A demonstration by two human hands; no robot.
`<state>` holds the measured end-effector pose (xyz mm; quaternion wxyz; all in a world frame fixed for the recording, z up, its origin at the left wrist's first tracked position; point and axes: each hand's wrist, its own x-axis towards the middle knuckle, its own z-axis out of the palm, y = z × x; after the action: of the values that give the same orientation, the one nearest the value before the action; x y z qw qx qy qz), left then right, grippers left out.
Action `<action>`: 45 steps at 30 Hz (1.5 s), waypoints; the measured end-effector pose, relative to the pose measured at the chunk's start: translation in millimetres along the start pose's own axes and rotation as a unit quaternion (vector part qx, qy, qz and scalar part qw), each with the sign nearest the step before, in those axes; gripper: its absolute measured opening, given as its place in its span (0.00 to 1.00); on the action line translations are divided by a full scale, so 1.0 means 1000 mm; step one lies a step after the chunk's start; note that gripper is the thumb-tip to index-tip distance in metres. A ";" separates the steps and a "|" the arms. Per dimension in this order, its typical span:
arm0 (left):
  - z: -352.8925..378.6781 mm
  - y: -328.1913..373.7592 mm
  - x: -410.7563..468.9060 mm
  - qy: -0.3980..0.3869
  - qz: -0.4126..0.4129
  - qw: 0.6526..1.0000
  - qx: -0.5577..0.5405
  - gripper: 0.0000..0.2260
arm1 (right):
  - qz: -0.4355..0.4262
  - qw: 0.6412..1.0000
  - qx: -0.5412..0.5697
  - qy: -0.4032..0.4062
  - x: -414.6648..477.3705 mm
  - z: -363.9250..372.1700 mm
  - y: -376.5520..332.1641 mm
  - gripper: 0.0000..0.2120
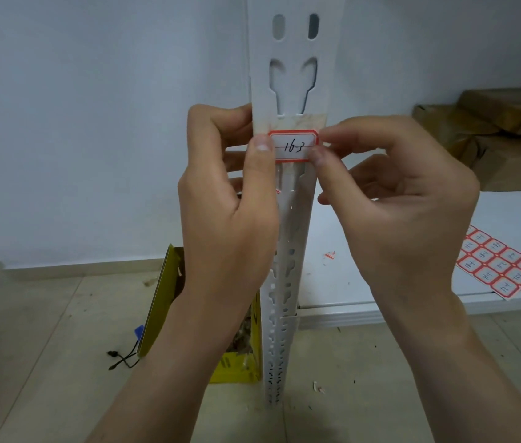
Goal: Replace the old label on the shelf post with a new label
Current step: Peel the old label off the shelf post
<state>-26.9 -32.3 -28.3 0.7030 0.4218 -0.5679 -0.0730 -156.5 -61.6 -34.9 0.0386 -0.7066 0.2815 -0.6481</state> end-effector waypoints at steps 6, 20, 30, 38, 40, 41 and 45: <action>0.001 0.000 0.001 0.001 0.000 1.000 -0.003 0.04 | -0.015 1.000 -0.009 -0.005 -0.001 0.000 0.002 0.05; 0.002 0.000 -0.002 -0.005 0.016 0.999 0.030 0.04 | -0.001 1.000 -0.001 0.019 -0.003 0.002 0.000 0.08; 0.002 -0.001 -0.003 -0.004 0.036 0.997 0.064 0.05 | -0.010 1.000 -0.005 0.019 -0.003 0.002 0.001 0.07; 0.002 -0.002 -0.003 -0.004 0.039 0.997 0.073 0.05 | -0.009 1.000 -0.008 0.013 -0.003 0.002 0.002 0.06; 0.002 -0.002 -0.003 -0.004 0.039 0.997 0.073 0.05 | -0.008 1.000 -0.008 0.018 -0.003 0.002 0.002 0.06; 0.002 -0.002 -0.003 -0.004 0.040 0.997 0.073 0.05 | -0.010 1.000 -0.010 0.016 -0.003 0.002 0.002 0.06; 0.002 -0.002 -0.003 -0.004 0.041 0.996 0.074 0.05 | -0.014 1.000 -0.009 0.008 -0.001 0.000 0.001 0.08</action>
<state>-28.8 -32.7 -31.9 0.6702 0.4488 -0.5911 -0.0036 -156.8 -62.4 -36.7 0.0209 -0.7056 0.2774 -0.6518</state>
